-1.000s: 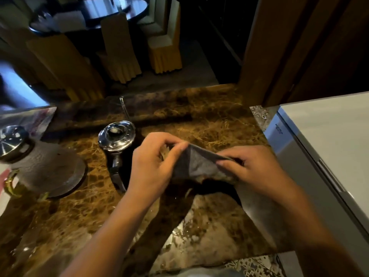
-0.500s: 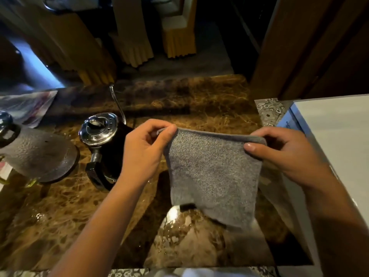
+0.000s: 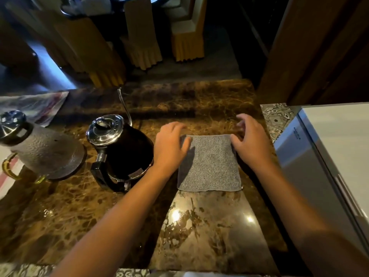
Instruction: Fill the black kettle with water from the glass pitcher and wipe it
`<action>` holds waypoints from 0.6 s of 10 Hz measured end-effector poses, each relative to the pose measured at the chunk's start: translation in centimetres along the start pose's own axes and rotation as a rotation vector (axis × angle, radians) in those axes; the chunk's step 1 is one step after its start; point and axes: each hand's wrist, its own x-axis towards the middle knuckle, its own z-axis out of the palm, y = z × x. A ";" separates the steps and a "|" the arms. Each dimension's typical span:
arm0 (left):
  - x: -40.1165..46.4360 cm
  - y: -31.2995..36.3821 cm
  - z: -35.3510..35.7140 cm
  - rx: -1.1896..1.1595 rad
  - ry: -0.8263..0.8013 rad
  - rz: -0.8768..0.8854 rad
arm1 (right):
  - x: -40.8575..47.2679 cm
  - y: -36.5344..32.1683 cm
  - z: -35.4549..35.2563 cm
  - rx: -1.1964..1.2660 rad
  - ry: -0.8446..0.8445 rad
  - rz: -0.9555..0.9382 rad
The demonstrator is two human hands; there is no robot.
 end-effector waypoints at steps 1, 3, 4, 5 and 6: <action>-1.7 0.0 0.7 0.172 -0.168 0.114 | -2.8 0.0 1.4 -0.117 -0.008 -0.112; -3.8 -0.7 2.4 0.324 -0.430 0.032 | -5.8 0.9 4.1 -0.463 -0.270 -0.097; -4.2 -1.1 2.5 0.284 -0.408 0.028 | -5.9 0.6 4.0 -0.491 -0.255 -0.081; -4.1 -0.9 1.7 0.200 -0.400 0.016 | -5.9 -0.2 3.5 -0.500 -0.249 -0.056; -2.6 0.0 -0.5 0.089 -0.316 0.050 | -4.6 -2.7 2.5 -0.383 -0.065 -0.069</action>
